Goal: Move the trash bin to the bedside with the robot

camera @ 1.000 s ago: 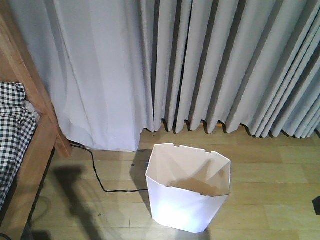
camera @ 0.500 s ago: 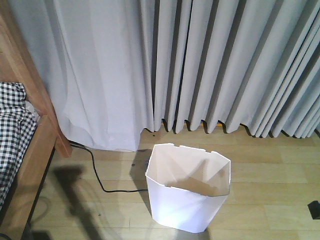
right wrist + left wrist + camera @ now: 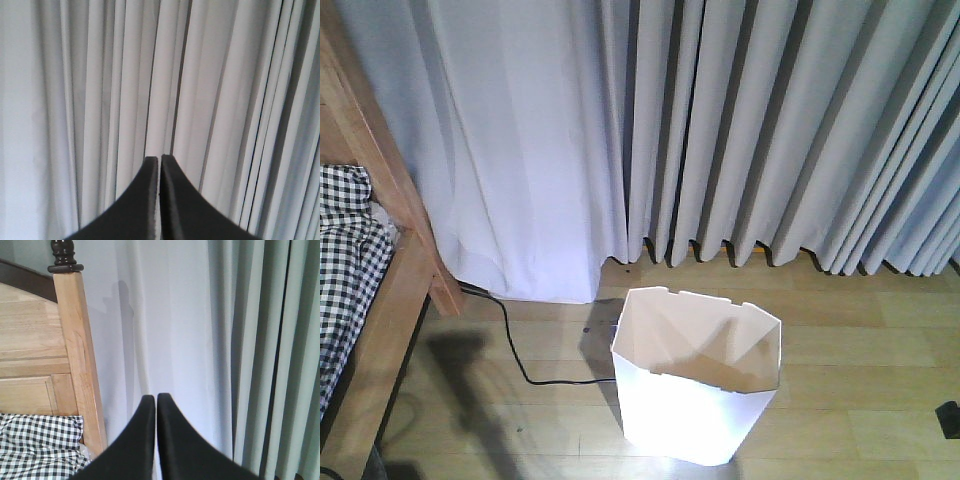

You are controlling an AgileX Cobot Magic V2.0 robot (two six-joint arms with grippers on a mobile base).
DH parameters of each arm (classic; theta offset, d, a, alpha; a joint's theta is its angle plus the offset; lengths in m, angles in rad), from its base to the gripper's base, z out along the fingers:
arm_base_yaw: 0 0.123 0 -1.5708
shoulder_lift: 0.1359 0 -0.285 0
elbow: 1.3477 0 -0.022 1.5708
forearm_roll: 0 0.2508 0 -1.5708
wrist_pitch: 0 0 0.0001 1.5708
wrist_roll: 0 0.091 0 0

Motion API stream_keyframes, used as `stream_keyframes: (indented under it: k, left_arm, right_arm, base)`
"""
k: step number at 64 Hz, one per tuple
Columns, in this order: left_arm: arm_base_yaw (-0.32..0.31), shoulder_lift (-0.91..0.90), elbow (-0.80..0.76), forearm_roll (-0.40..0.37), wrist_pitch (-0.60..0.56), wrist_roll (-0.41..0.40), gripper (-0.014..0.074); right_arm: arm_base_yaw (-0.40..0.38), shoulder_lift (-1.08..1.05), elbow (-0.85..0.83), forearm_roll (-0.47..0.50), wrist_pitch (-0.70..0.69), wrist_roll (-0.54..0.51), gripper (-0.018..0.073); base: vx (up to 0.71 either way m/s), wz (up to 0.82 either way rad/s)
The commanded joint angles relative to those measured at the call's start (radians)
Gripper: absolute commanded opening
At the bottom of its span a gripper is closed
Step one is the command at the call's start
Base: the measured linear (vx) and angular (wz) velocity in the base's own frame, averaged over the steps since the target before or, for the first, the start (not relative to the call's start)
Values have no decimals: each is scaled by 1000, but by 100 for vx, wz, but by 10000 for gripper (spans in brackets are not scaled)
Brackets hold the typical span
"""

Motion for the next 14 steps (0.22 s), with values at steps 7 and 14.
stream_keyframes:
  k: [7, 14]
  left_arm:
    - [-6, -15, 12, -9, -74, -14, -6]
    - [-6, -15, 12, -9, -74, -14, -6]
  right_arm:
    - [1, -9, 2, -4, -82, 2, -8]
    - [1, -9, 2, -4, -82, 1, -8]
  base:
    - [0, 0]
    - [0, 0]
